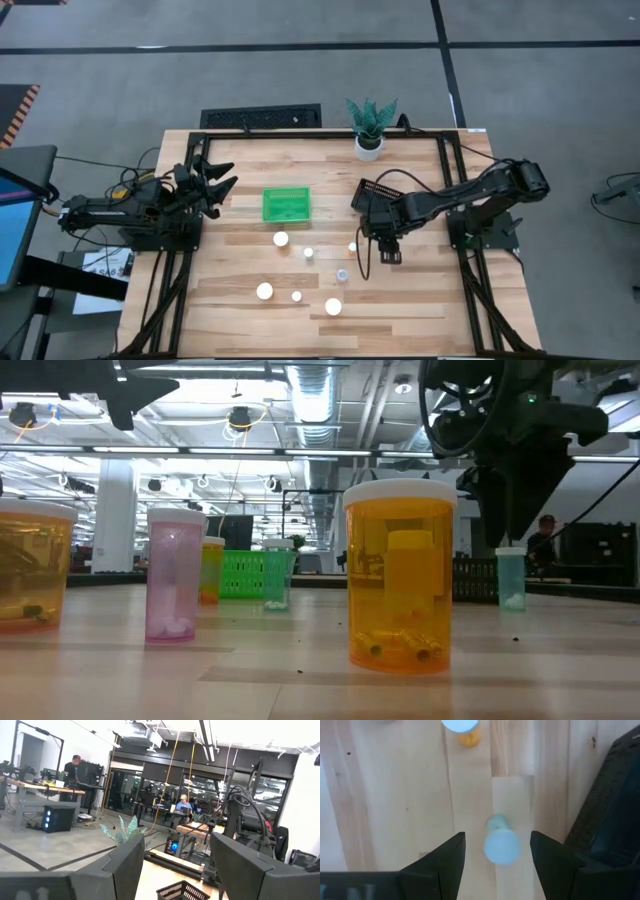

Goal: Pick and place medicine bottles into bin by pill shape (circle, oval)
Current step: Put the right blue tablet bottle into the black basket

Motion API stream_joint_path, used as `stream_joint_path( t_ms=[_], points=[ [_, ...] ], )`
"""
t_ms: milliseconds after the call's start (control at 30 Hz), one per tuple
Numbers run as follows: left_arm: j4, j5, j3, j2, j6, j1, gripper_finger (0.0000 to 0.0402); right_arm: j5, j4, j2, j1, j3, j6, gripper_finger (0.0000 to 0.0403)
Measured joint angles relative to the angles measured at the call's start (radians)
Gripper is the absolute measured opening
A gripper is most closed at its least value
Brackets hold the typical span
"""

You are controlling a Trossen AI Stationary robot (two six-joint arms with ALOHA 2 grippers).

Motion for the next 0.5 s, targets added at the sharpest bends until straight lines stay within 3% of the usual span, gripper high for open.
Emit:
stream_joint_path(
  t_ms=[500],
  points=[
    [-0.003, 0.0, 0.0, 0.0, -0.001, 0.0, 0.022, 0.0, 0.039, -0.016, -0.013, -0.045, 0.003, 0.0231]
  ],
)
